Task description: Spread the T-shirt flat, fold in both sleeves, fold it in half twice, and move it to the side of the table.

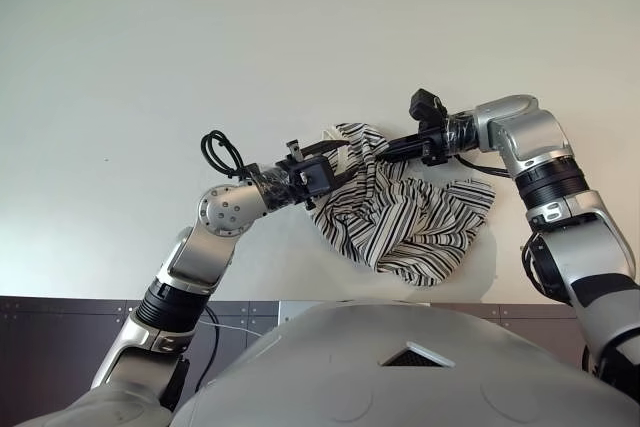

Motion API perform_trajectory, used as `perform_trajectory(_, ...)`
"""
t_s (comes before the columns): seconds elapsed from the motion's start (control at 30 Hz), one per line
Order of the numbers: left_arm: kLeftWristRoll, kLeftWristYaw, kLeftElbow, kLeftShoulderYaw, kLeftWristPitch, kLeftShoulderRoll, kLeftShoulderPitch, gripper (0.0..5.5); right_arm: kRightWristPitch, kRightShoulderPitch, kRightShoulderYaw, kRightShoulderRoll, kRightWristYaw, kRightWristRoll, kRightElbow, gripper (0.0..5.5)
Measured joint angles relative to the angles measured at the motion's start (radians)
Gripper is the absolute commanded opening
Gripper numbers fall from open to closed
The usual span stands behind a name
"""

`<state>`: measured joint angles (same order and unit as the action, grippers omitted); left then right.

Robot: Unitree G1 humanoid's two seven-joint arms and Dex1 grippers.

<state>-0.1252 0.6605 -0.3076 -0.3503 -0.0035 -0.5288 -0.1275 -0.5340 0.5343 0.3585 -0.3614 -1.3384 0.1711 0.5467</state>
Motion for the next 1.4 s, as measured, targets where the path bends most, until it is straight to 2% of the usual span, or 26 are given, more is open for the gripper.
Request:
perform_trajectory(0.33, -0.003, -0.024, 0.015, 0.011, -0.003, 0.021, 0.004, 2.12, 0.095, 0.011, -0.07, 0.012, 0.109, -0.012, 0.054, 0.13)
perform_trajectory(0.43, 0.028, -0.11, 0.042, 0.097, 0.016, 0.073, 0.029, 2.12, 0.196, 0.019, -0.103, -0.004, 0.169, -0.033, 0.036, 0.13)
perform_trajectory(0.53, 0.101, -0.213, 0.059, 0.23, 0.083, 0.139, 0.102, 2.12, 0.316, 0.023, -0.128, -0.057, 0.217, -0.067, -0.04, 0.13)
perform_trajectory(0.6, 0.163, -0.268, 0.068, 0.312, 0.134, 0.182, 0.159, 2.12, 0.368, 0.02, -0.15, -0.085, 0.222, -0.068, -0.137, 0.13)
perform_trajectory(0.7, 0.191, -0.305, 0.11, 0.373, 0.162, 0.192, 0.18, 2.12, 0.368, 0.01, -0.191, -0.122, 0.187, 0.005, -0.357, 0.13)
perform_trajectory(0.8, 0.193, -0.324, 0.139, 0.397, 0.165, 0.193, 0.178, 2.12, 0.291, -0.092, -0.235, -0.245, 0.05, 0.182, -0.691, 0.13)
perform_trajectory(0.87, 0.193, -0.334, 0.149, 0.408, 0.164, 0.193, 0.164, 2.12, 0.314, -0.276, -0.26, -0.434, -0.118, 0.231, -0.867, 0.13)
perform_trajectory(0.9, 0.192, -0.338, 0.151, 0.414, 0.161, 0.193, 0.151, 2.12, 0.374, -0.369, -0.275, -0.532, -0.187, 0.205, -0.87, 0.13)
perform_trajectory(0.93, 0.187, -0.344, 0.157, 0.418, 0.154, 0.192, 0.127, 2.12, 0.48, -0.465, -0.296, -0.632, -0.244, 0.143, -0.804, 0.13)
perform_trajectory(1.03, 0.131, -0.338, 0.159, 0.391, 0.108, 0.165, 0.087, 2.12, 0.749, -0.54, -0.315, -0.721, -0.254, 0.001, -0.586, 0.13)
perform_trajectory(1.1, 0.078, -0.297, 0.159, 0.326, 0.063, 0.132, 0.074, 2.12, 0.929, -0.542, -0.294, -0.724, -0.195, -0.117, -0.47, 0.13)
perform_trajectory(1.23, 0.009, -0.103, 0.228, 0.141, -0.015, 0.063, 0.123, 2.12, 1.274, -0.46, -0.182, -0.699, 0.019, -0.417, -0.299, 0.13)
perform_trajectory(1.4, 0.112, 0.146, 0.373, 0.076, 0.058, 0.073, 0.326, 2.12, 1.493, -0.329, -0.099, -0.7, 0.307, -0.68, -0.133, 0.13)
